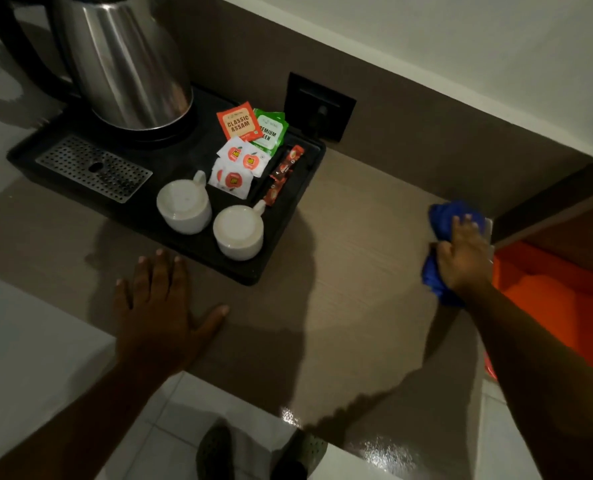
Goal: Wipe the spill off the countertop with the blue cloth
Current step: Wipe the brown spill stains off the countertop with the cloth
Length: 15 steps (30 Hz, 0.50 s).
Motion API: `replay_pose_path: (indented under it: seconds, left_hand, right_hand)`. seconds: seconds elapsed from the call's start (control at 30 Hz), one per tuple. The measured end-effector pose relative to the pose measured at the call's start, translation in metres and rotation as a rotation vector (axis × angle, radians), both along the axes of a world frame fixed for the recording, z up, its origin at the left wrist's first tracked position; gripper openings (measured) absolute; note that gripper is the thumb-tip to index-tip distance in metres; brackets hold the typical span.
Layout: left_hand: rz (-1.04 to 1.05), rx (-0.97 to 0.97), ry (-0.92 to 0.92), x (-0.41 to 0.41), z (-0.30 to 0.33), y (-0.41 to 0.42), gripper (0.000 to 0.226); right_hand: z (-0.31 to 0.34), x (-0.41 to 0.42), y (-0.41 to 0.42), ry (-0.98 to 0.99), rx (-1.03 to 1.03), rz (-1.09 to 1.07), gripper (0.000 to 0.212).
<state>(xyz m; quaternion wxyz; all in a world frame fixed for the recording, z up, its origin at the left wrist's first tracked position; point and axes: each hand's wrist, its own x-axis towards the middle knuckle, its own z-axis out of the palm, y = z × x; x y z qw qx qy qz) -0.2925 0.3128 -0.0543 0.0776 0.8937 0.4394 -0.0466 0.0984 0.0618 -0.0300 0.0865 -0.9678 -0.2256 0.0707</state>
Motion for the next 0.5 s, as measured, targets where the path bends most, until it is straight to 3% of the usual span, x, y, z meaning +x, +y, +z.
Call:
replay_pose_path:
  seconds: [0.1, 0.23, 0.3, 0.37, 0.43, 0.5]
  left_hand:
    - [-0.006, -0.002, -0.014, -0.001, -0.001, -0.001, 0.108]
    - [-0.024, 0.004, -0.047, -0.002, 0.001, -0.002, 0.105]
    - [-0.031, -0.005, -0.055, -0.003, 0.001, -0.002, 0.105]
    - [-0.042, 0.002, -0.058, -0.003, 0.001, -0.002, 0.105]
    - [-0.033, 0.001, -0.062, -0.003, 0.003, -0.003, 0.106]
    - [-0.03, 0.012, -0.073, -0.002, 0.005, -0.005, 0.105]
  right_hand:
    - [-0.006, -0.019, -0.007, -0.03, -0.03, -0.246, 0.062]
    - [-0.008, -0.071, 0.053, 0.015, -0.03, -0.553, 0.065]
    - [-0.008, -0.105, 0.094, -0.013, -0.026, -0.408, 0.065]
    - [-0.01, -0.141, 0.121, -0.058, 0.031, -0.062, 0.066]
    - [-0.01, -0.168, 0.114, -0.032, 0.044, 0.32, 0.067]
    - [-0.004, -0.165, 0.077, 0.014, 0.021, 0.537, 0.067]
